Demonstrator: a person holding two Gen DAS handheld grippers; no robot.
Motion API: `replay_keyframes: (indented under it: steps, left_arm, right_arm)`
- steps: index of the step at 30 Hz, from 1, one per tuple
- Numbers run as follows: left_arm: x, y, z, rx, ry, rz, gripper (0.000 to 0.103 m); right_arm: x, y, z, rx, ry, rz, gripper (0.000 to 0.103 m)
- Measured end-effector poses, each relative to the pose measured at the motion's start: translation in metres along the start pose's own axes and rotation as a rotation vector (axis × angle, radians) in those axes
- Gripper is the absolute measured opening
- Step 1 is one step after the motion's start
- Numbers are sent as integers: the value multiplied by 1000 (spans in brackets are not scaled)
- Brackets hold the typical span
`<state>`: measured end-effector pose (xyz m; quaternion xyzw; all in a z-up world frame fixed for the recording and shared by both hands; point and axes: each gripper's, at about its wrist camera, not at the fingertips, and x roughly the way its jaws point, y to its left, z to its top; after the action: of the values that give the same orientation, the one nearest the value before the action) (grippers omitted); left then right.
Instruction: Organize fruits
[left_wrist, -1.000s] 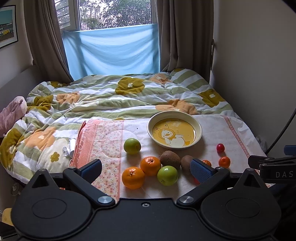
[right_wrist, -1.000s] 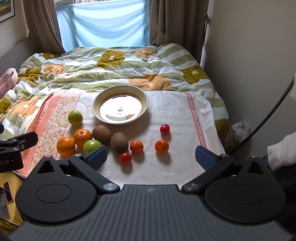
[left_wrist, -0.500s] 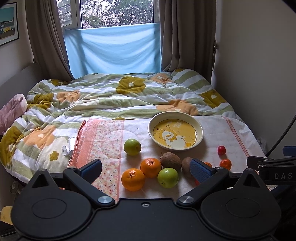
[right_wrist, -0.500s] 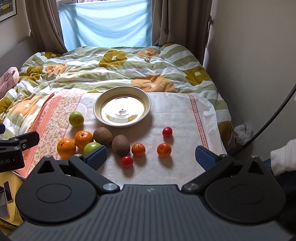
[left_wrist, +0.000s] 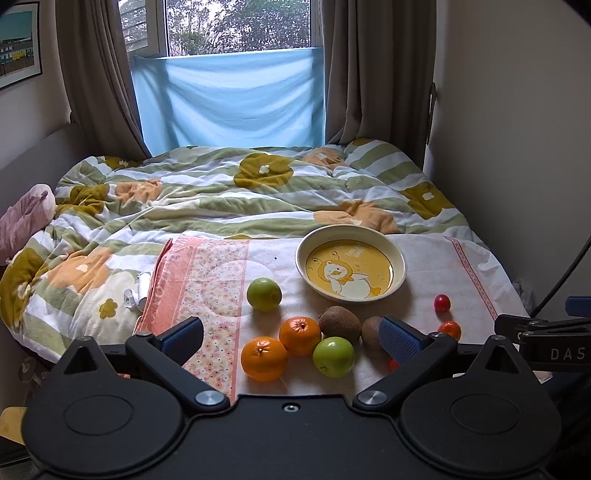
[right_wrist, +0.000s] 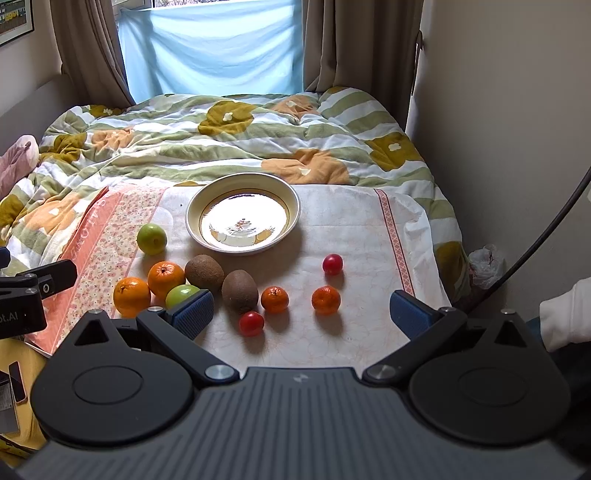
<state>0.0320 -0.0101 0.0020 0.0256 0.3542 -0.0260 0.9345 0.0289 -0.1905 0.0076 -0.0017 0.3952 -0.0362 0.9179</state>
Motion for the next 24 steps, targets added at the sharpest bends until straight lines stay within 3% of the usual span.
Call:
replay_keyframes:
  steps: [16,24]
  left_arm:
    - [-7,-13,-2,16,-4,-19,103]
    - [5,-15,-16,27,33,1,102]
  right_arm:
    - [-3,-11,-6,11,-1,-3,103]
    - [16,-19,-15,9,49,68,103]
